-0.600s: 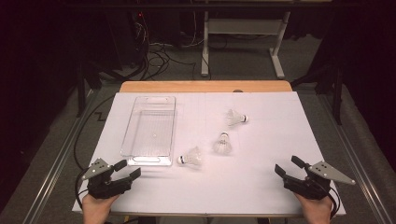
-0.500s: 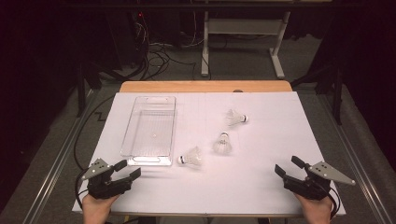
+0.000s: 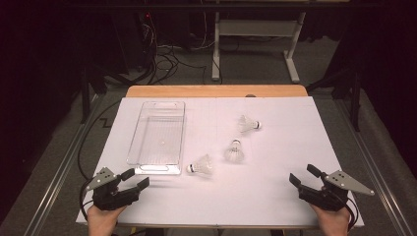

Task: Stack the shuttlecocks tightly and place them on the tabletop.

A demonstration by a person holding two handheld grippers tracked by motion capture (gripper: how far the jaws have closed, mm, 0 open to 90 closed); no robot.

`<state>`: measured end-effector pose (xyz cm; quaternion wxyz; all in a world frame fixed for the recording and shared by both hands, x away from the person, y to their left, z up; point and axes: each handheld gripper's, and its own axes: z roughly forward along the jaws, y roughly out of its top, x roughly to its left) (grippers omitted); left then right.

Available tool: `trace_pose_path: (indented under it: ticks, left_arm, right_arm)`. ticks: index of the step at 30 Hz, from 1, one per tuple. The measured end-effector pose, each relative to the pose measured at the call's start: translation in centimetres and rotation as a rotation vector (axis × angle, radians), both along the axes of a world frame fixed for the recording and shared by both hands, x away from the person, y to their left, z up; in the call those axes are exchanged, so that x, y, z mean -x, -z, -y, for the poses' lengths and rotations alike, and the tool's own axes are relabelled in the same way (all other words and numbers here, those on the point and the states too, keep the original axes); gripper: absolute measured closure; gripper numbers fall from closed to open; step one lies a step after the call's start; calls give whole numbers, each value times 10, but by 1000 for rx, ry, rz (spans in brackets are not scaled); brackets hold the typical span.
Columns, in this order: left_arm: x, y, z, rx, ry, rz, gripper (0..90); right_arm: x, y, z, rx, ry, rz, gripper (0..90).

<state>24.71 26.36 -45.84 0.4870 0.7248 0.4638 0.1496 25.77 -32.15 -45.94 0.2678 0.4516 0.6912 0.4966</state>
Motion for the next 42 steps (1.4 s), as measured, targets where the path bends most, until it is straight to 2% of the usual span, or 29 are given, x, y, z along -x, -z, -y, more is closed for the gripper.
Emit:
trace_pose_path:
  ticks: [12,42]
  left_arm:
    - [0,-3,7,21,25,-7,303]
    - [2,-9,39,2,103,-5,320]
  right_arm:
    - [0,0,-1,1,-4,2,252]
    - [1,0,-2,2,-11,3,252]
